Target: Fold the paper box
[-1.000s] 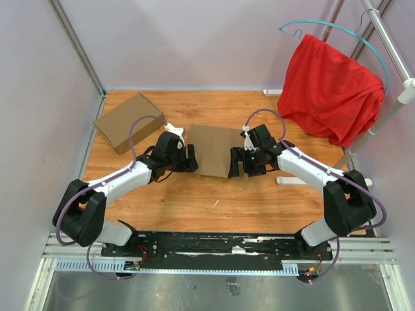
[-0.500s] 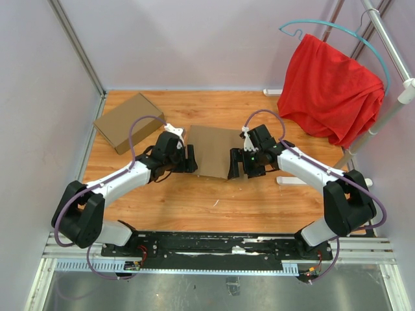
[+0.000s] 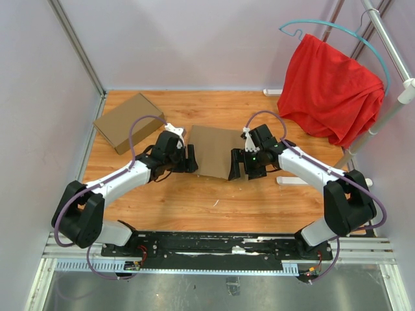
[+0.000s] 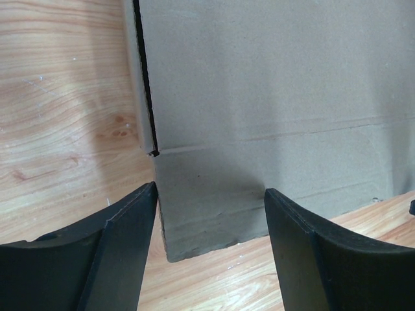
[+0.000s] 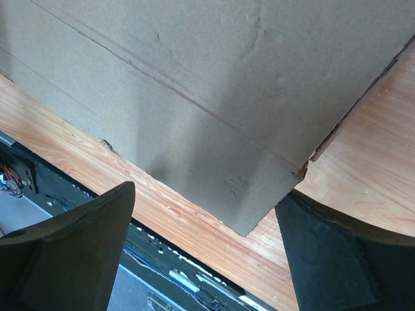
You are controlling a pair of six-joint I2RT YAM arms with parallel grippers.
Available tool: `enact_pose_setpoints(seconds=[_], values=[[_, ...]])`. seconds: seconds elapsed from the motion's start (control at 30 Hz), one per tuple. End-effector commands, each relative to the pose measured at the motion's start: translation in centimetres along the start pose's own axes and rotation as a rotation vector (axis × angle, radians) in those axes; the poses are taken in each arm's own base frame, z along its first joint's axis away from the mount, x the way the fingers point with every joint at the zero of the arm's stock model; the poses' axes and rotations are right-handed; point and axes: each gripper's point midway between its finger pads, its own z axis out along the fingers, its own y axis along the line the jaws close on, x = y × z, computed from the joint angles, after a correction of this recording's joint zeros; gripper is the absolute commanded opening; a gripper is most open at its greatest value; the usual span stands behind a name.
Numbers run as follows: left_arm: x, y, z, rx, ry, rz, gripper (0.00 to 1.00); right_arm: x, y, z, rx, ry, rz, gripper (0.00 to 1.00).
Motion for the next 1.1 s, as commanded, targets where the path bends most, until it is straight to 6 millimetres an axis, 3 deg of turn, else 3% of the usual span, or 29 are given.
enact_pose_setpoints(seconds=[0.0,0.23,0.7,0.93,1.07], values=[[-0.3,0.0,0.5,0.002,-0.01,0.008,0.71,-1.0,-0.2,0.0,0.008,-0.027,-0.013,0.88],[1.1,0.5,1.7,-0.004,0.017,-0.001,0.69,-0.8,-2.0,0.2,0.093,-0.043,-0.012,0.86],[0.9,1.5,1.5,-0.043,-0.03,-0.013,0.64,0.2,-5.0,0.8,0.222,-0.039,-0.019,0.78],[0.7,1.9,1.7,-0.06,-0.06,-0.031,0.37,-0.4,-6.0,0.7,0.278,-0.064,-0.036,0.7],[0.5,2.0,2.1,-0.061,-0.09,-0.049,0.29,-0.7,-6.2,1.3,0.28,-0.066,-0.036,0.64]])
